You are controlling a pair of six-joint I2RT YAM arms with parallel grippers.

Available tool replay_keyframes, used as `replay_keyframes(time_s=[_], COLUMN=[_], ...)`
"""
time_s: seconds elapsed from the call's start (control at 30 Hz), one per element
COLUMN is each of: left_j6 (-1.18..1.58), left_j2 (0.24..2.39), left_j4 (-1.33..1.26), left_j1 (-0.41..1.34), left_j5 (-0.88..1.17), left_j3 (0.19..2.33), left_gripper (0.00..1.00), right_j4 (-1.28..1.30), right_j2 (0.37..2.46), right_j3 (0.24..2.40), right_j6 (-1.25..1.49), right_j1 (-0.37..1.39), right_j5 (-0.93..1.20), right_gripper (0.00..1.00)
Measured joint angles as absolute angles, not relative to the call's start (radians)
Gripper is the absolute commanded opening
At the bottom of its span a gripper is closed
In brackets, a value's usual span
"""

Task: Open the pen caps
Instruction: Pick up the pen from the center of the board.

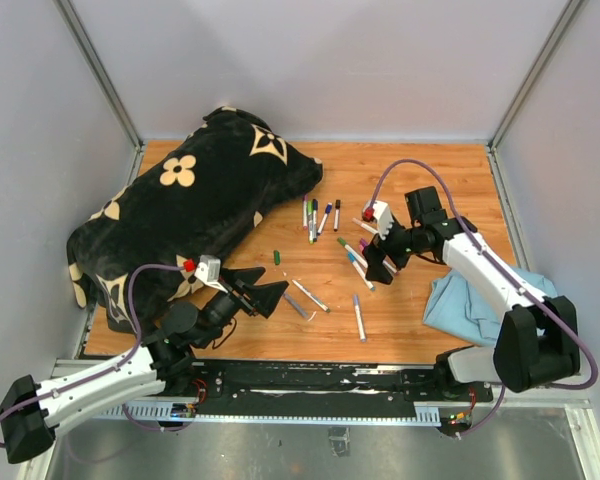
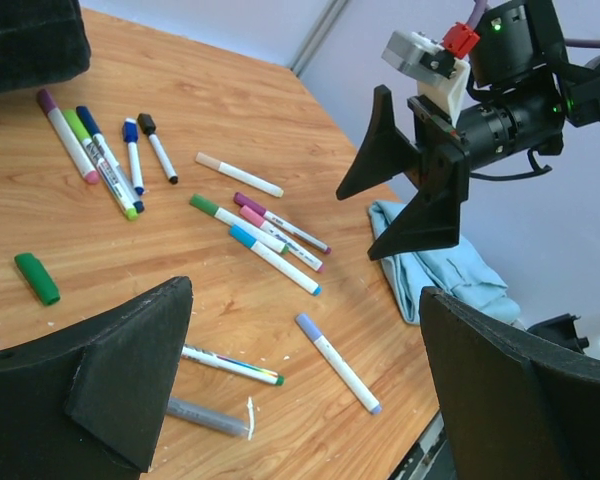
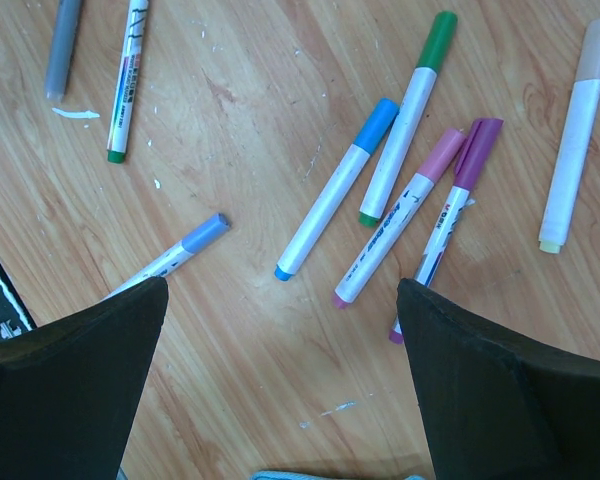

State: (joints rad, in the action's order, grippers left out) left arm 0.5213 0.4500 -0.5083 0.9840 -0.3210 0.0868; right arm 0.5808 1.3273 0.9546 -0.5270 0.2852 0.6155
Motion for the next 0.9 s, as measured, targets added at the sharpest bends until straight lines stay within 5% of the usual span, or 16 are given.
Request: replay_keyframes(time_s=[0.9], left_j6=[0.566], left_j2=[0.499], left_j4=[-0.575], left_j1=[0.984], left_j5=[-0.348], left_j3=[0.058], left_gripper=[0.99], right_j4=[0.558], right_j2=[1.436], right_j3=[0.973], right_j6=[-0.446], right_j1=[0.399], right_j5=[0.440], right_gripper=[0.98])
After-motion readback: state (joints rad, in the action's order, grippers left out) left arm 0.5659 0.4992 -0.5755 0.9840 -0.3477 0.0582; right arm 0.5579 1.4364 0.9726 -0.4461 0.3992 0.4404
